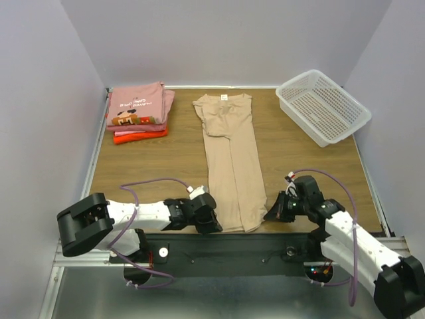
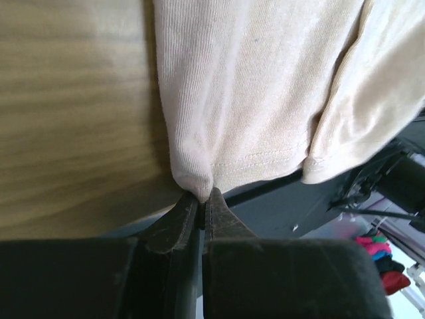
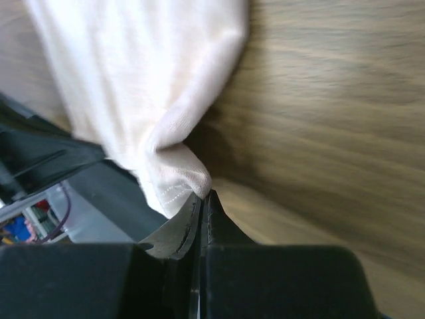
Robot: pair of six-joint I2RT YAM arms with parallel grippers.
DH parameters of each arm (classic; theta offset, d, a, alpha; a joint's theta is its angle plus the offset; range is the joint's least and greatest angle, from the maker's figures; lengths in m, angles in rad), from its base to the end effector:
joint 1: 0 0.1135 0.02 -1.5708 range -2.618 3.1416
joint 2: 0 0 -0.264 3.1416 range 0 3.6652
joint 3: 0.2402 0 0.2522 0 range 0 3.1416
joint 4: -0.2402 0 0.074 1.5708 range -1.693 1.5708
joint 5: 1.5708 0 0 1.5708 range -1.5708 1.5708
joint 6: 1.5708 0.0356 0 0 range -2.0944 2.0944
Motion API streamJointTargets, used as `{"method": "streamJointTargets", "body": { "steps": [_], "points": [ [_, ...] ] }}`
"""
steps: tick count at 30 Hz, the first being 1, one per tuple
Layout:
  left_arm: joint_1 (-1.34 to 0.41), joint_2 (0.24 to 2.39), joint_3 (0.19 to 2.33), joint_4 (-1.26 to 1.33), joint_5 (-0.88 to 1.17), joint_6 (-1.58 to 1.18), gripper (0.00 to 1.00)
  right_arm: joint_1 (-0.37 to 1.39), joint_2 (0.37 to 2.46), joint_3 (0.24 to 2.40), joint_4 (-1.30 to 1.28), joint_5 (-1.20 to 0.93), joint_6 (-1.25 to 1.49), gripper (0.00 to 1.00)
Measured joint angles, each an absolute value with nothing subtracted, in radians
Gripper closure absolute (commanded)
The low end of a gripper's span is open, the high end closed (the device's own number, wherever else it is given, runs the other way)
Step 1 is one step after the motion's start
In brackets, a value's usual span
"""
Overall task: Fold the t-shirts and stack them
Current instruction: Fold the tshirt
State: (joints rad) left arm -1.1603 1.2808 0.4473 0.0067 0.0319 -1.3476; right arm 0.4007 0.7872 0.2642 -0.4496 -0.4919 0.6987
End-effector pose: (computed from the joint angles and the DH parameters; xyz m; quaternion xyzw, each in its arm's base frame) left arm 0.0899 -0.2093 0.1448 -0.0813 0.9279 -0.3500 0.0991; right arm 0.1179 0.0682 0.1431 0.0666 0.9272 0.3477 0.1221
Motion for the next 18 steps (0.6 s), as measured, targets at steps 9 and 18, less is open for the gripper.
{"method": "streamJointTargets", "body": {
  "steps": [9,18],
  "points": [
    [-1.167,1.231,0.496,-0.148,0.010,-1.331,1.00,0.401,0.718,0.311,-0.553,-0.479,0.696,1.00],
    [-0.928,1.302,0.641,-0.149,0.000,-1.172,1.00,0.401,0.983,0.573,-0.487,-0.298,0.675,1.00]
  ]
}}
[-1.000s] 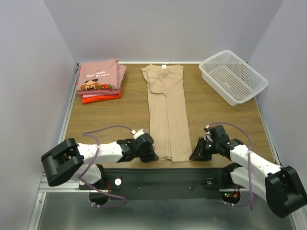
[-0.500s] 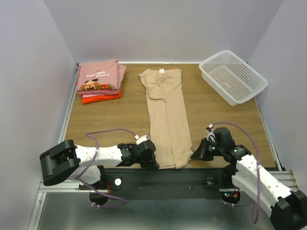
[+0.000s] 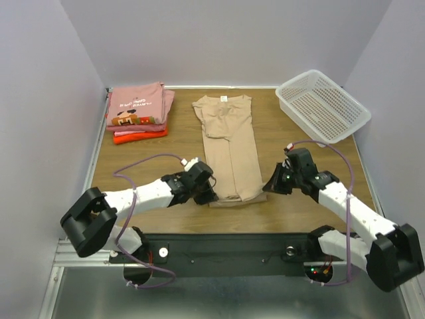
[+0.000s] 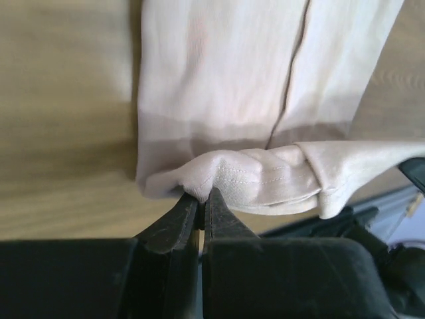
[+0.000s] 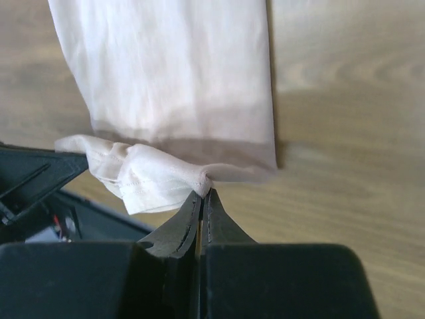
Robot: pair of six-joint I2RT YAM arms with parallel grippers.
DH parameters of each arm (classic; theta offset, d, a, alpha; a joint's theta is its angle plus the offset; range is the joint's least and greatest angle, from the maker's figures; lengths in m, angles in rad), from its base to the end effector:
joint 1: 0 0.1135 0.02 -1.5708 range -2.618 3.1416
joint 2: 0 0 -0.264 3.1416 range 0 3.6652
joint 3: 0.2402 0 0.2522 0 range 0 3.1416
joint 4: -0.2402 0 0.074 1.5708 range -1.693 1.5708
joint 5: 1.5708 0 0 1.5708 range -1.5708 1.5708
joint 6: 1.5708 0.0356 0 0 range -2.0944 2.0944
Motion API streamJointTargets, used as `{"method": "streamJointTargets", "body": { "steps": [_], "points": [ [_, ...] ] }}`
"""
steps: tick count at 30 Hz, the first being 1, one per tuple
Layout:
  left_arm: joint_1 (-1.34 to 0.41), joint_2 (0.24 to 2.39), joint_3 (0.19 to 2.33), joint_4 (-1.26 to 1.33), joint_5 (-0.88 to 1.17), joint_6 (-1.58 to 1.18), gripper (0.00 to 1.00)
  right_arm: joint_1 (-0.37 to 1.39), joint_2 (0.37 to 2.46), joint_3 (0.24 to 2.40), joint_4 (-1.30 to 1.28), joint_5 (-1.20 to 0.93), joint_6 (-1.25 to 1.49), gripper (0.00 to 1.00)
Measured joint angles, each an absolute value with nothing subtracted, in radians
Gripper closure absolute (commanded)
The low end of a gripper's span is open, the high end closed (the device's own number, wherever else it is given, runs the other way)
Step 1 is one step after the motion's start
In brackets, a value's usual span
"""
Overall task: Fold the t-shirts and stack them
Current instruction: Fold the tshirt
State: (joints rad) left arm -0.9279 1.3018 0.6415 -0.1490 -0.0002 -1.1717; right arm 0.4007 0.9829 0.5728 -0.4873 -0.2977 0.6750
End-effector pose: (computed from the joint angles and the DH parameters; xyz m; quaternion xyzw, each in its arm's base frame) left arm 0.1533 -0.2047 0.1858 -0.1129 0.9215 -0.3223 0.1850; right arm 0.1704 0.0835 0.2061 0.0791 0.9313 0.2876 0.2089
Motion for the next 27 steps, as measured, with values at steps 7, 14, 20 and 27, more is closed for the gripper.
{"method": "streamJointTargets", "body": {
  "steps": [7,14,20,27],
  "points": [
    [-0.788,1.460,0.884,-0.182,-0.009,-1.002,1.00,0.401,1.229,0.780,-0.394,-0.174,0.638,1.00],
    [-0.670,1.559,1.046,-0.199,-0.013,-0.892,1.00,0.401,1.437,0.992,-0.344,-0.080,0.626,1.00],
    [-0.597,1.670,1.130,-0.212,-0.007,-0.837,1.00,0.401,1.585,1.156,-0.321,-0.037,0.592,1.00],
    [-0.552,1.766,1.201,-0.215,0.008,-0.831,1.00,0.390,1.756,1.276,-0.316,0.019,0.572,1.00]
  ]
}}
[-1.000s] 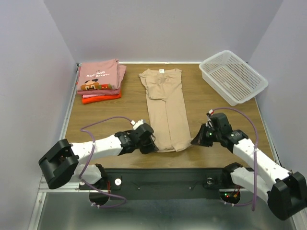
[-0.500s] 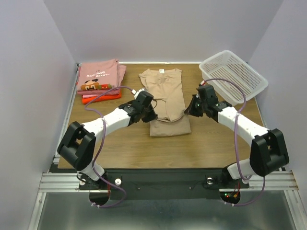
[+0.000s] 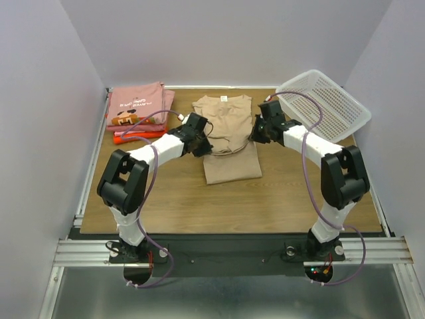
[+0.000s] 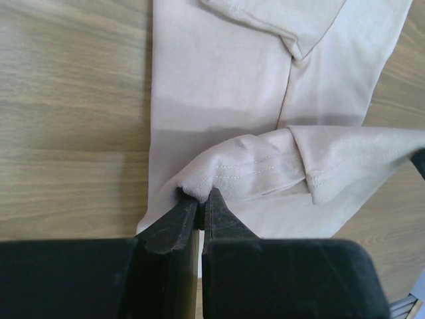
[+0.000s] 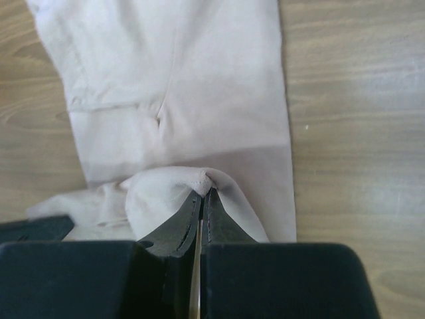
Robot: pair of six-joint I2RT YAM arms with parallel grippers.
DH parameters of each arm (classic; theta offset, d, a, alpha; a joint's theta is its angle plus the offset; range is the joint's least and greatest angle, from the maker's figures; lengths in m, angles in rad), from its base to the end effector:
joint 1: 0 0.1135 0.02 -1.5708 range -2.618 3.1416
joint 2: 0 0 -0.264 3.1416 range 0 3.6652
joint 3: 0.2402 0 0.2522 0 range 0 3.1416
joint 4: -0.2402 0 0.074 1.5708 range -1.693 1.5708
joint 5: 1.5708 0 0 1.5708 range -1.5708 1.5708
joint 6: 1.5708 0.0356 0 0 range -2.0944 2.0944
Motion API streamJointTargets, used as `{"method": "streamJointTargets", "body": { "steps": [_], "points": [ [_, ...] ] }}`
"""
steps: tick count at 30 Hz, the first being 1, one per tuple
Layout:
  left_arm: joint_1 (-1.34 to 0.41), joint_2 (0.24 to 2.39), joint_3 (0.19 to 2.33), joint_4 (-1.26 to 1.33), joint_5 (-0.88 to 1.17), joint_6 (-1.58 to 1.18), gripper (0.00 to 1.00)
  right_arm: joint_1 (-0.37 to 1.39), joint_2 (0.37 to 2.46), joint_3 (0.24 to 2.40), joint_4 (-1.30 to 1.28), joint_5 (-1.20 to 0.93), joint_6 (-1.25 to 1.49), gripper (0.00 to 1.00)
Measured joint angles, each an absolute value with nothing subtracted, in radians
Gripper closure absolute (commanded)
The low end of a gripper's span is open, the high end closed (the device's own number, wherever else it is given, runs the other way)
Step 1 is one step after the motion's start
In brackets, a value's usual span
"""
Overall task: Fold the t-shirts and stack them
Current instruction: Fold the tshirt
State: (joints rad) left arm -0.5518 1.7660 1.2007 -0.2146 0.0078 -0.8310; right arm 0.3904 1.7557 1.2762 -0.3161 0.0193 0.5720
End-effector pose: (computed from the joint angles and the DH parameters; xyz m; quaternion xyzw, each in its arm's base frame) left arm 0.3304 -0.2037 0.2149 -0.1269 0.9140 -0.2484 0.2945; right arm 0.3611 0.1479 0.2349 0.0876 0.9216 0.1670 0.3392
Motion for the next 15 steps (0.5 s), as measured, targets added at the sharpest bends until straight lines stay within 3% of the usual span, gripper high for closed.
{"method": "streamJointTargets", "body": {
  "steps": [15],
  "points": [
    [-0.496,1.912,1.348,-0.223,0.045,-0.775,1.00,0.340,1.874,1.356,-0.314,0.048,0.565,1.00]
  ]
}}
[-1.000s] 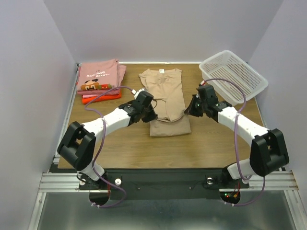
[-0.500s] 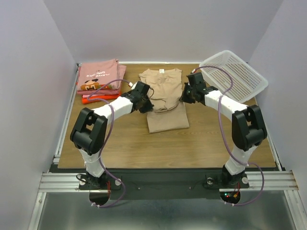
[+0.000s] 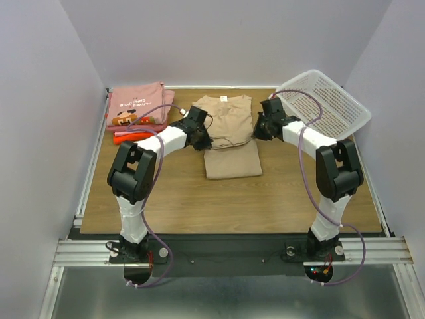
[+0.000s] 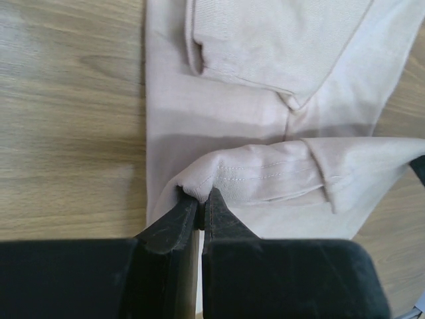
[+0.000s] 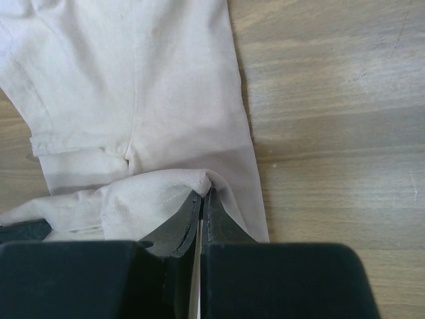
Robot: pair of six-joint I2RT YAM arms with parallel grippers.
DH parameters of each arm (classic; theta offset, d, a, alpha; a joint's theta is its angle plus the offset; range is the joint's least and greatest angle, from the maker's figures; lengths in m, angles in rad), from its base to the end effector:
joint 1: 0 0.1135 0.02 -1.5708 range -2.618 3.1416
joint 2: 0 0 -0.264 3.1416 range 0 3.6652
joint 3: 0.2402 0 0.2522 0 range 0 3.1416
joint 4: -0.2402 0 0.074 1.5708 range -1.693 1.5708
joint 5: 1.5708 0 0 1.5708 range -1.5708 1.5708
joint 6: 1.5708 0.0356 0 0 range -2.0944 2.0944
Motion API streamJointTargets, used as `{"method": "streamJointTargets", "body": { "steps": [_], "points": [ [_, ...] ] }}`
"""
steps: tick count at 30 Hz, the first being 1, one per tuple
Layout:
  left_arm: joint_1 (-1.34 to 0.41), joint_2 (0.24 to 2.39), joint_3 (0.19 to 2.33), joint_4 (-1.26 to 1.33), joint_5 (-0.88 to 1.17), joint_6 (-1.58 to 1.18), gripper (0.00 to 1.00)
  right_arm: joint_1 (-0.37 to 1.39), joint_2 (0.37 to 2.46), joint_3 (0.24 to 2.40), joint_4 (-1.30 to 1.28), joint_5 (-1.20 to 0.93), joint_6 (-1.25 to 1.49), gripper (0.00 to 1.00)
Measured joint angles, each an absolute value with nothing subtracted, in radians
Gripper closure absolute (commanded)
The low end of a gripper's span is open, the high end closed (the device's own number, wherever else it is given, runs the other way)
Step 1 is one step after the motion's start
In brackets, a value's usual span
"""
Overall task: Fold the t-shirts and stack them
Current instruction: Fold the tshirt
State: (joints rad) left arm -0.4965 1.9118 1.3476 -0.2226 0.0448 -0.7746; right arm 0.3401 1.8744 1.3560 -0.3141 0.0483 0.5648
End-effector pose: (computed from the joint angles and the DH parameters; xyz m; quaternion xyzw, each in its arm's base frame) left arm 0.3727 -0.2037 0.2044 -0.1196 0.9162 -0.2434 0.2951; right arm 0.3920 0.1369 0.2151 0.1132 0.9255 0.1374 0.3343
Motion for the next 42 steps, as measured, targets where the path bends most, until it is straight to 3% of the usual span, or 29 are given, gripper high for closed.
{"method": "streamJointTargets", "body": {
  "steps": [2,5,6,9,10,11,14,16,17,21,29,33,35,39,42],
  "points": [
    [-0.489,1.922,1.351,-0.225,0.046,-0.773,1.00,0.337,1.890,1.374,-0.314,0.046,0.564,1.00],
    [-0.480,1.941,1.373,-0.234,0.047,-0.767,0.68,0.333,1.924,1.404,-0.313,0.038,0.558,0.87],
    [-0.476,1.951,1.391,-0.239,0.050,-0.757,0.50,0.332,1.935,1.411,-0.312,0.034,0.556,0.79],
    [-0.469,1.963,1.415,-0.242,0.052,-0.743,0.26,0.326,1.946,1.414,-0.315,0.027,0.550,0.59],
    [-0.469,1.962,1.419,-0.244,0.052,-0.736,0.09,0.324,1.946,1.415,-0.314,0.025,0.546,0.55],
    [-0.469,1.962,1.422,-0.247,0.052,-0.735,0.03,0.321,1.946,1.418,-0.314,0.022,0.539,0.51],
    [-0.465,1.961,1.425,-0.247,0.054,-0.718,0.02,0.318,1.945,1.430,-0.311,0.002,0.530,0.33],
    [-0.464,1.958,1.425,-0.251,0.058,-0.713,0.02,0.315,1.940,1.430,-0.311,-0.014,0.519,0.00],
    [-0.464,1.954,1.420,-0.248,0.060,-0.711,0.02,0.315,1.935,1.428,-0.312,-0.027,0.515,0.00],
    [-0.468,1.862,1.300,-0.213,0.069,-0.712,0.02,0.315,1.862,1.345,-0.295,-0.082,0.479,0.00],
    [-0.553,1.620,0.958,-0.123,0.084,-0.763,0.02,0.315,1.581,0.982,-0.298,-0.128,0.489,0.00],
    [-0.586,1.590,0.844,-0.074,0.106,-0.809,0.16,0.315,1.526,0.877,-0.300,-0.128,0.511,0.22],
    [-0.584,1.583,0.836,-0.051,0.106,-0.819,0.23,0.315,1.528,0.851,-0.293,-0.136,0.522,0.27],
    [-0.579,1.592,0.832,-0.027,0.105,-0.832,0.49,0.315,1.544,0.834,-0.270,-0.155,0.550,0.42],
    [-0.579,1.610,0.832,-0.012,0.108,-0.835,0.52,0.315,1.575,0.834,-0.241,-0.162,0.563,0.46]
  ]
}}
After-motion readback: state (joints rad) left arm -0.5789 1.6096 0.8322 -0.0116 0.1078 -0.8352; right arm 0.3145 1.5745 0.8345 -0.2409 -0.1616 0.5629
